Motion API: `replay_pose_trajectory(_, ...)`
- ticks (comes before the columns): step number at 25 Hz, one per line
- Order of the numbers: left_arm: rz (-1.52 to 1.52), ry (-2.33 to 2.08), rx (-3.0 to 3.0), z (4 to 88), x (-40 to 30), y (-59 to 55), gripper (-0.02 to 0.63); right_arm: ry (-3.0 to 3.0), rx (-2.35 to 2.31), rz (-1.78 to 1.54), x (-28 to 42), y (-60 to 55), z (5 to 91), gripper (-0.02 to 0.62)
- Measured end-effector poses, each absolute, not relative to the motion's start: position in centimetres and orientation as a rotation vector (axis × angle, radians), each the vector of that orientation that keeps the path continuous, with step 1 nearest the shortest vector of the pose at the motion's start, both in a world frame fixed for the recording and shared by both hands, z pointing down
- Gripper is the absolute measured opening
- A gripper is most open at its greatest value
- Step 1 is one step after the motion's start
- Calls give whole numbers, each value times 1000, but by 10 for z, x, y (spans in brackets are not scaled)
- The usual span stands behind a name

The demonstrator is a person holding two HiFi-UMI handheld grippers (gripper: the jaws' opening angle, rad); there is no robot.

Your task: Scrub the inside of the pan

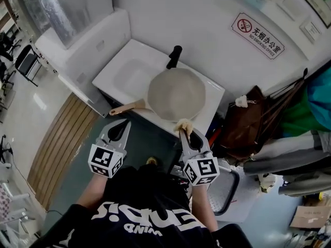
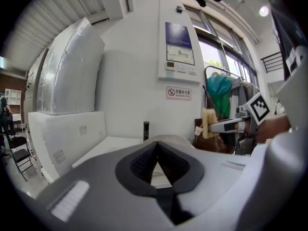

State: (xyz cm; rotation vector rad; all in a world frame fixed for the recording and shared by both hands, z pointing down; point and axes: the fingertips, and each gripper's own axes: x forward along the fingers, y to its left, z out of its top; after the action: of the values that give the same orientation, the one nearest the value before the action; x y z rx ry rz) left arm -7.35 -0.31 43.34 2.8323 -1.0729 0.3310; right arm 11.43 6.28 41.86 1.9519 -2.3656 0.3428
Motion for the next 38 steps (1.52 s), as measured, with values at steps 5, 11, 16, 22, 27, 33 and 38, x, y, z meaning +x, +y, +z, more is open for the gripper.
replay_pose_trajectory(5,322,-1091,2796,434,-69,-14,-3,-2389,1904,359,119,43,422,74)
replay_pose_trajectory(11,339,-1060,2817,439,-64,-31,-2,-2379,1874,352,125,23,426,74)
replay_pose_trajectory(16,360,-958,2854,445,-49,-48,80,-2334,1917,344,138,4,428,74)
replay_pose_trajectory(22,485,-823,2863,465,-36,-72,252,-2310,1942,351,141,-18,430,74)
replay_pose_trajectory(27,666,-684,2866,500,-30,-89,252,-2290,1954,368,145,-30,435,74)
replay_pose_trajectory(33,914,-553,2843,561,-29,-105,252,-2277,1941,392,145,-42,442,74)
replay_pose_trajectory(38,1014,-502,2795,599,-23,-116,252,-2266,1909,424,140,-48,451,74)
